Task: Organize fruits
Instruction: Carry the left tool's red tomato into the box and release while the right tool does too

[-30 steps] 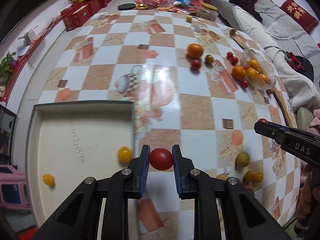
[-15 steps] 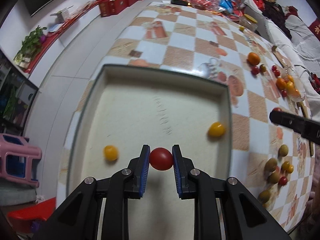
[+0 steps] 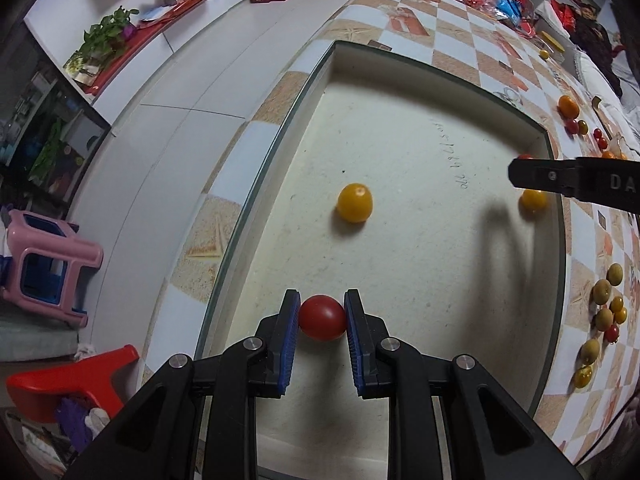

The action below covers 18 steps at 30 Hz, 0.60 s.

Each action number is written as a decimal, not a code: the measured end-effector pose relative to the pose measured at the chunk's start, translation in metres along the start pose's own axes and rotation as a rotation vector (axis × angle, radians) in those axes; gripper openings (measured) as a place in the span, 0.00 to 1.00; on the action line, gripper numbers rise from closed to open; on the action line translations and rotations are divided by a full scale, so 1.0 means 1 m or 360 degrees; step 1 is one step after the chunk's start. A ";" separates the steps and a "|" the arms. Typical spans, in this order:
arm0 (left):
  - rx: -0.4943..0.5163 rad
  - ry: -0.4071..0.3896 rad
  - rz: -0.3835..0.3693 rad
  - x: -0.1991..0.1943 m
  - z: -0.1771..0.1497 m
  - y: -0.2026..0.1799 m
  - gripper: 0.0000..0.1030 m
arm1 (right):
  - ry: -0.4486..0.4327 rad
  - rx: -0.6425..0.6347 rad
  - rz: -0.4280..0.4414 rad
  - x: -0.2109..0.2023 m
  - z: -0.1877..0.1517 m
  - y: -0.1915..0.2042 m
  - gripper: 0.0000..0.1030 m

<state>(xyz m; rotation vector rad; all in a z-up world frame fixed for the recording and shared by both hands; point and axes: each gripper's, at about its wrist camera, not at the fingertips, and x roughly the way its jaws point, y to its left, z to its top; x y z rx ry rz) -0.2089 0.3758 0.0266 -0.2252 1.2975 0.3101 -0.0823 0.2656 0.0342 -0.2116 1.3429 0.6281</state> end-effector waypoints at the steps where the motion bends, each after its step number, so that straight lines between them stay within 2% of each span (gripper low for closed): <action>1: 0.0004 -0.0002 0.0005 0.001 0.000 0.000 0.23 | 0.0009 -0.0007 -0.0006 0.004 0.001 0.002 0.22; 12: 0.0078 -0.0012 0.0036 0.004 -0.004 0.002 0.24 | 0.0074 -0.0097 -0.0096 0.026 0.001 0.016 0.22; 15: 0.0106 -0.0007 0.0046 0.004 -0.004 -0.001 0.24 | 0.0076 -0.0123 -0.0090 0.028 0.002 0.022 0.31; 16: 0.0111 -0.0007 0.0057 0.004 -0.004 -0.001 0.29 | 0.0079 -0.0132 -0.0081 0.028 0.002 0.024 0.40; 17: 0.0114 -0.0008 0.0068 0.004 -0.003 -0.002 0.52 | 0.0083 -0.0142 -0.0082 0.029 0.002 0.026 0.56; 18: 0.0108 -0.0015 0.0071 0.003 -0.003 -0.001 0.68 | 0.0087 -0.0149 -0.0092 0.031 0.003 0.028 0.62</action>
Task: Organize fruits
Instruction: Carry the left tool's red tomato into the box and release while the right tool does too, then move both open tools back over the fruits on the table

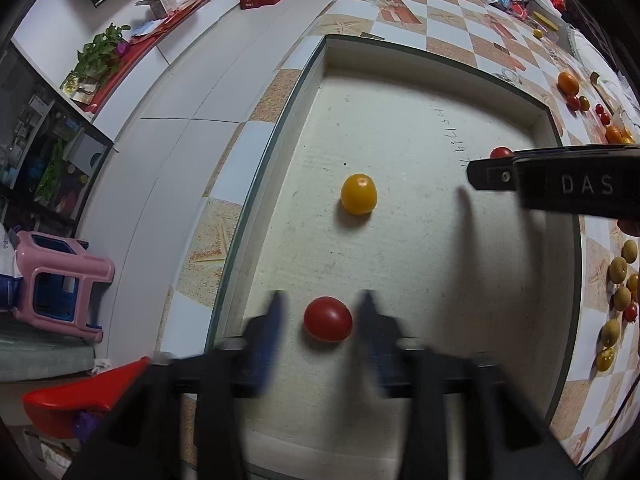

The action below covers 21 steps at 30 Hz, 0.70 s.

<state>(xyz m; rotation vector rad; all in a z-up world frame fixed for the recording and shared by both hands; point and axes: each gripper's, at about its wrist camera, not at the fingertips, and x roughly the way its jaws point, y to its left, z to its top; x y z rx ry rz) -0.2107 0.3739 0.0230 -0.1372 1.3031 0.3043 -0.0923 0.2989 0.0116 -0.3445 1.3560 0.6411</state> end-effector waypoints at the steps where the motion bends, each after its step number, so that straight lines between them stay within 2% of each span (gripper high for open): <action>1: -0.0009 -0.0027 -0.0004 -0.002 0.000 0.000 0.76 | -0.0003 0.0001 0.0000 0.000 0.001 0.001 0.66; 4: 0.0030 -0.0041 0.0001 -0.005 -0.001 -0.004 0.76 | -0.0016 0.0033 0.0031 0.000 0.003 0.003 0.67; 7: 0.0048 -0.0014 0.0001 -0.004 0.001 -0.008 0.76 | -0.0058 0.0060 0.0057 -0.010 0.005 -0.003 0.80; 14: 0.0178 -0.0051 -0.0013 -0.015 0.007 -0.039 0.76 | -0.0200 0.0207 0.0087 -0.051 -0.013 -0.042 0.81; 21: 0.0352 -0.0123 -0.0084 -0.035 0.014 -0.088 0.76 | -0.0266 0.0416 -0.0025 -0.087 -0.059 -0.109 0.81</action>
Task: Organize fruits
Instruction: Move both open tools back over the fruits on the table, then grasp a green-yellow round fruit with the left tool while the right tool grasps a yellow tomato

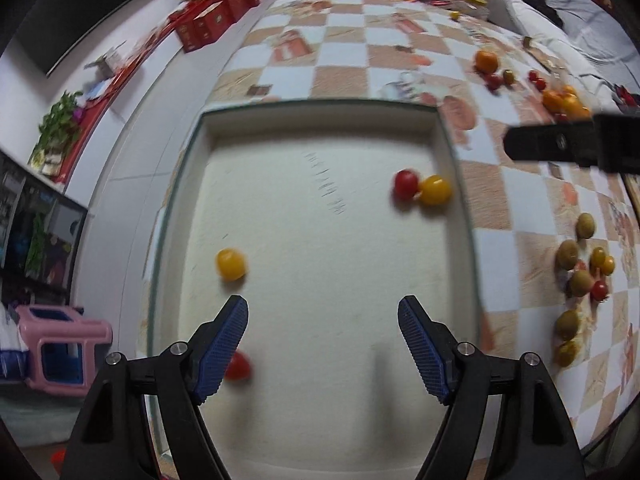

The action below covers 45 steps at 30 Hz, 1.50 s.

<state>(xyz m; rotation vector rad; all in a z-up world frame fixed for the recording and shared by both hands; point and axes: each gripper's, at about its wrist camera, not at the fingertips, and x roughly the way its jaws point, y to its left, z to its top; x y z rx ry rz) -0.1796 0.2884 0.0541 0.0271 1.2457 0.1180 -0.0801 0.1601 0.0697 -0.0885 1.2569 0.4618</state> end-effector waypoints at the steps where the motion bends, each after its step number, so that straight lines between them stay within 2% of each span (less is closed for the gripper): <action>1: 0.0027 -0.0017 -0.0020 -0.004 0.004 -0.009 0.76 | 0.0003 0.0023 -0.0023 -0.004 -0.005 -0.011 0.81; 5: 0.0093 -0.0058 -0.0133 -0.016 0.019 -0.037 0.76 | 0.0033 0.0155 -0.0142 -0.021 -0.035 -0.065 0.81; 11: 0.0242 -0.0022 -0.0292 -0.015 0.036 -0.096 0.76 | 0.0108 0.0340 -0.0249 -0.029 -0.081 -0.127 0.81; 17: 0.0321 0.0063 -0.0400 0.004 0.043 -0.142 0.76 | 0.0149 0.0432 -0.0219 -0.026 -0.109 -0.151 0.81; 21: 0.0363 0.0086 -0.0400 0.013 0.046 -0.160 0.76 | 0.0155 0.0480 -0.0191 -0.023 -0.119 -0.159 0.79; 26: 0.0414 0.0110 -0.0386 0.024 0.046 -0.177 0.76 | 0.0166 0.0489 -0.0163 -0.017 -0.123 -0.164 0.62; 29: 0.0442 0.0117 -0.0363 0.029 0.046 -0.183 0.76 | 0.0171 0.0475 -0.0147 -0.015 -0.123 -0.164 0.56; 36: 0.0460 0.0150 -0.0310 0.038 0.046 -0.192 0.76 | 0.0169 0.0415 -0.0135 -0.007 -0.115 -0.155 0.51; 39: 0.0465 0.0156 -0.0284 0.040 0.045 -0.195 0.76 | 0.0172 0.0375 -0.0155 -0.005 -0.114 -0.149 0.45; 41: 0.0467 0.0167 -0.0276 0.041 0.045 -0.194 0.64 | 0.0172 0.0340 -0.0172 -0.003 -0.113 -0.144 0.36; 44: 0.0468 0.0153 -0.0258 0.043 0.044 -0.197 0.64 | 0.0180 0.0313 -0.0183 -0.002 -0.113 -0.140 0.23; 45: 0.0464 0.0152 -0.0262 0.042 0.043 -0.198 0.62 | 0.0179 0.0319 -0.0177 -0.002 -0.114 -0.141 0.23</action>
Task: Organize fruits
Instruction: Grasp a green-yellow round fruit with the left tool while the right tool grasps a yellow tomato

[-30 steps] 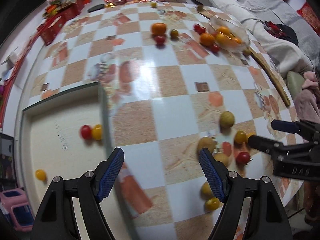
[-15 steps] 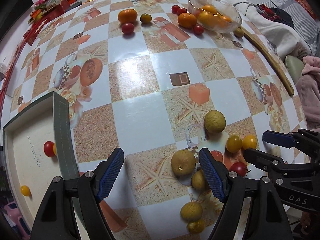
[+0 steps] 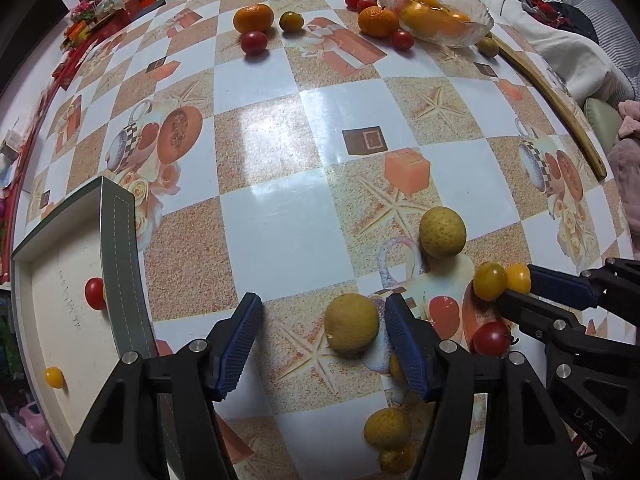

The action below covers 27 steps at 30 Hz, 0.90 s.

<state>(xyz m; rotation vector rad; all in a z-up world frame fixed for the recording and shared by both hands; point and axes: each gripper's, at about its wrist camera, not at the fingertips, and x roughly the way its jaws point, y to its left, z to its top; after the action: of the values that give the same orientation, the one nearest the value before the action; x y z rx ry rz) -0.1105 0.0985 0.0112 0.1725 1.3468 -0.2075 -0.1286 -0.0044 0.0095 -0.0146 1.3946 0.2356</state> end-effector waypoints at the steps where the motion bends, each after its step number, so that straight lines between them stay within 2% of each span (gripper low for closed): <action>1: -0.0004 -0.0005 -0.0003 -0.001 0.000 0.000 0.57 | 0.0001 0.0017 0.0012 0.000 0.000 -0.001 0.23; 2: -0.0004 -0.0014 -0.0001 -0.002 0.000 0.000 0.52 | 0.0002 0.0036 0.0023 0.000 -0.001 -0.003 0.23; 4: -0.0005 -0.0020 -0.0006 -0.004 0.000 -0.001 0.48 | 0.0000 0.0085 0.0060 -0.001 -0.001 -0.008 0.23; 7: -0.0022 -0.0034 -0.0025 -0.006 0.000 0.003 0.34 | 0.0003 0.0115 0.0080 -0.001 -0.001 -0.013 0.23; 9: -0.0047 -0.0038 -0.0053 -0.006 0.001 0.007 0.34 | 0.0004 0.0131 0.0093 -0.003 -0.002 -0.015 0.23; 11: -0.0061 -0.0042 -0.0062 -0.008 0.001 0.011 0.28 | 0.0006 0.0144 0.0099 -0.004 -0.002 -0.017 0.23; 27: -0.0196 -0.0086 -0.0199 -0.012 -0.014 0.041 0.28 | -0.0039 0.0146 0.0092 -0.020 0.004 -0.013 0.23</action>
<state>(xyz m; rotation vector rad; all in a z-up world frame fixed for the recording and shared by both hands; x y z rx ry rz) -0.1165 0.1421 0.0203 -0.0210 1.3132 -0.2319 -0.1257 -0.0200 0.0283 0.1043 1.3813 0.2194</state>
